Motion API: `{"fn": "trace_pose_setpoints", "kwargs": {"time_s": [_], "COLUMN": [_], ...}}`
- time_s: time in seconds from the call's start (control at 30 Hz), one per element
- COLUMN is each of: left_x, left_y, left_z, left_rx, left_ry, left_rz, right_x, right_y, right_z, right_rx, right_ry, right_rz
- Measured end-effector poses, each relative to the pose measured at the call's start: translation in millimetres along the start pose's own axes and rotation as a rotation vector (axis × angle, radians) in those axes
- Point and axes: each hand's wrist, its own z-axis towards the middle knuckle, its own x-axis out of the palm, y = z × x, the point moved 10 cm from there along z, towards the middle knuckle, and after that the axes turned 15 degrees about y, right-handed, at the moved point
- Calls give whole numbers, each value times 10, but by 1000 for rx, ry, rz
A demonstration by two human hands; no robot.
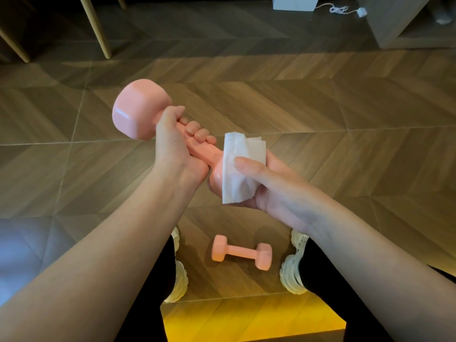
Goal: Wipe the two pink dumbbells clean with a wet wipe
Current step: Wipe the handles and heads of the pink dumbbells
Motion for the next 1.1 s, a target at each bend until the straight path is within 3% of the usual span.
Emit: {"fn": "trace_pose_setpoints", "kwargs": {"time_s": [0.27, 0.53, 0.63, 0.77, 1.0, 1.1], "left_x": [41, 30, 25, 27, 21, 7], "left_y": [17, -8, -23, 30, -80, -114], "left_z": [-16, 3, 0, -14, -13, -32], "left_rx": [7, 3, 14, -1, 37, 53], "left_ry": [22, 15, 3, 0, 10, 5], "left_rz": [66, -7, -6, -48, -42, -63], "right_x": [-58, -19, -16, -79, -23, 31], "right_y": [13, 64, 92, 100, 42, 48], "right_z": [-11, -38, -49, -24, -6, -21], "right_rx": [-41, -21, -51, -72, -36, -61], "right_ry": [-177, -41, -92, -196, -11, 42], "right_rz": [-270, -138, -274, -261, -25, -61]}}
